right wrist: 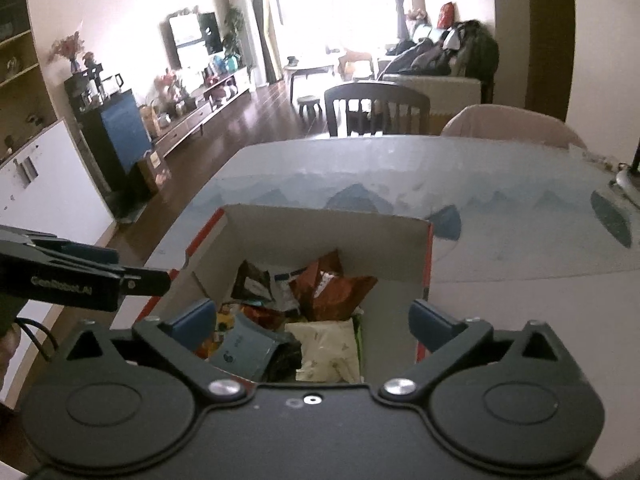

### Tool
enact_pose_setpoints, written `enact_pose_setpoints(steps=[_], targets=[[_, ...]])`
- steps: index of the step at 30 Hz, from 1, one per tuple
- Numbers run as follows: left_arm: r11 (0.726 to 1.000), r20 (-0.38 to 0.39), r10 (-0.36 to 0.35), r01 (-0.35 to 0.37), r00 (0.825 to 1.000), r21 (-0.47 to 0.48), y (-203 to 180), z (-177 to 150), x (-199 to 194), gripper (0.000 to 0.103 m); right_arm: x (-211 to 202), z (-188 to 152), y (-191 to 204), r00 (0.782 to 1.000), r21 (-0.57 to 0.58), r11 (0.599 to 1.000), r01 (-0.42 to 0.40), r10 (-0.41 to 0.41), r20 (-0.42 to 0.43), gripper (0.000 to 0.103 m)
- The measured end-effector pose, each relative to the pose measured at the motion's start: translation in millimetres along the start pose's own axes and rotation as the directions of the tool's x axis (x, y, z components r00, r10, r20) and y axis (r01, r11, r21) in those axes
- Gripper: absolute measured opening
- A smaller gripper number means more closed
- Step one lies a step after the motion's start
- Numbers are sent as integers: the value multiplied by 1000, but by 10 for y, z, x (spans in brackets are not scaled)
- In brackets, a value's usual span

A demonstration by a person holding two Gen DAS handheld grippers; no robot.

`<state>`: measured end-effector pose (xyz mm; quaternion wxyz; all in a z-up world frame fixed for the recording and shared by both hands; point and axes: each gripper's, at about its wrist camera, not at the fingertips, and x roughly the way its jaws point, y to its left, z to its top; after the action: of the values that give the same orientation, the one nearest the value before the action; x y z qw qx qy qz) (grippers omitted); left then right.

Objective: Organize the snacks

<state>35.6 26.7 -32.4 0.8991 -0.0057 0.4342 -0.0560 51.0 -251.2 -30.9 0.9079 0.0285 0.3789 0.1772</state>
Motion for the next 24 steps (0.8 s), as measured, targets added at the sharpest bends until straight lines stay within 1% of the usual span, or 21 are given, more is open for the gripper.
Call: enact_pose_setpoints(steps=[1, 3, 5, 11, 15, 18, 21, 24], targets=[[1000, 13, 0, 0, 1000, -4, 0, -12, -28, 88, -20, -6, 5, 1000, 5, 1000, 3, -3, 7, 103], [1000, 30, 4, -4, 1000, -1, -4, -33, -74, 98, -57, -26, 7, 1000, 27, 1000, 10, -10, 21, 103], [1000, 42, 11, -12, 999, 1, -16, -54, -99, 100, -90, -43, -3, 999, 58, 998, 17, -18, 32, 103], [1000, 35, 3, -2, 999, -14, -31, -94, -95, 101, -164, -131, -16, 997, 130, 991, 36, -46, 68, 103], [1000, 43, 6, -6, 999, -2, -84, -130, -101, 100, -207, -129, 7, 993, 122, 992, 33, -46, 106, 103], [1000, 37, -1, 2, 999, -8, -91, -140, -92, 100, -233, -124, 39, 990, 116, 992, 50, -65, 126, 103], [1000, 46, 6, -6, 999, -8, -95, -145, -107, 100, -228, -126, 65, 989, 110, 992, 62, -76, 129, 103], [1000, 35, 1, 0, 999, -15, -85, -165, -99, 100, -211, -127, 93, 990, 104, 993, 54, -66, 123, 103]])
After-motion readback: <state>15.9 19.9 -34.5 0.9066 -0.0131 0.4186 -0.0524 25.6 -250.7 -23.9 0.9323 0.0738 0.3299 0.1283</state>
